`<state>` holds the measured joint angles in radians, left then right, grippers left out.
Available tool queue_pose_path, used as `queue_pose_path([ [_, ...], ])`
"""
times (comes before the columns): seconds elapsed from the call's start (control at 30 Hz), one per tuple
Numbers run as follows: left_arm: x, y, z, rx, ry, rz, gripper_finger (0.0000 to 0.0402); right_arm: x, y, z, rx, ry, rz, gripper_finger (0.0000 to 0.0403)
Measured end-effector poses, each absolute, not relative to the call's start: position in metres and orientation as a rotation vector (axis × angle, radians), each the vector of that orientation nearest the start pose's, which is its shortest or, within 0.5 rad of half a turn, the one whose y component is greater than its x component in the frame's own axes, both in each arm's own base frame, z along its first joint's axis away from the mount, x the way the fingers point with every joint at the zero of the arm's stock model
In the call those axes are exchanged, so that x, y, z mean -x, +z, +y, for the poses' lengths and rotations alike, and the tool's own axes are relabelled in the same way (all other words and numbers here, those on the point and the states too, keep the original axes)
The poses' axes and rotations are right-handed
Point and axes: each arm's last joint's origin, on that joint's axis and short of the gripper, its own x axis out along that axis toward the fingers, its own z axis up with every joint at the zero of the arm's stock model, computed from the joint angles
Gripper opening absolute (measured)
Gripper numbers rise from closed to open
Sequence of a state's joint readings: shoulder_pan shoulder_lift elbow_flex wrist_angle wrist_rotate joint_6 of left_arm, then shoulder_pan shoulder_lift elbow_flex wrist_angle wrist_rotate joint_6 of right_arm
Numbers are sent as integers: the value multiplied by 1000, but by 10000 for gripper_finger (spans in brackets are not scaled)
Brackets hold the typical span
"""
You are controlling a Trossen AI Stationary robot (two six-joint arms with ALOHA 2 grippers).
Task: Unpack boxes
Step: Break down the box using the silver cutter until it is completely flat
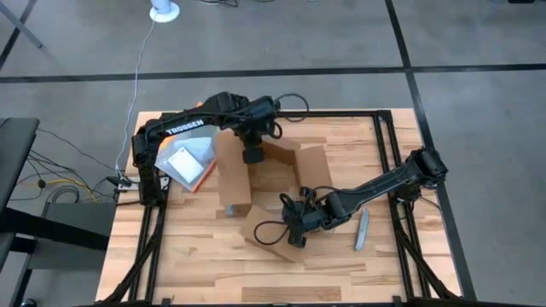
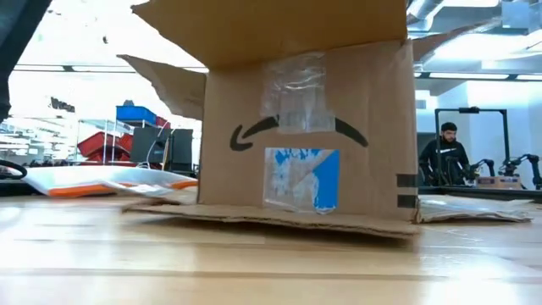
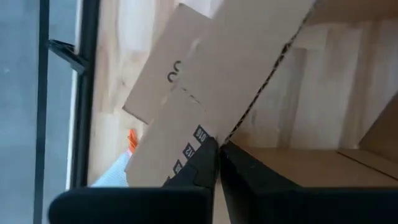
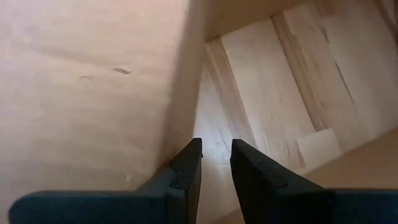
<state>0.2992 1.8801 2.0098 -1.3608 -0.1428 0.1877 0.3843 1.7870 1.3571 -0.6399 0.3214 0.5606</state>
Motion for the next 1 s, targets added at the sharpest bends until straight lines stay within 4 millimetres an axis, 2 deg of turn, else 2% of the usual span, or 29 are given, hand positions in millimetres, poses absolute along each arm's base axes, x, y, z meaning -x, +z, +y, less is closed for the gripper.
queue_pose_path([
  [0.17, -346, 365, 122, -20, 268, 1235, 0, -347, 232, 130, -175, -228, 979, 75],
  [0.33, -341, 365, 118, 46, 243, 1263, 0, -352, 240, 126, -282, -239, 967, 75],
  [0.53, -339, 366, 112, 22, 214, 1291, 0, -360, 255, 122, -397, -152, 971, 75],
  [0.7, -344, 368, 116, -24, 241, 1228, 0, -357, 252, 130, -383, -121, 991, 75],
  [1.0, -340, 374, 114, -30, 264, 1219, 0, -360, 252, 123, -415, -171, 976, 75],
])
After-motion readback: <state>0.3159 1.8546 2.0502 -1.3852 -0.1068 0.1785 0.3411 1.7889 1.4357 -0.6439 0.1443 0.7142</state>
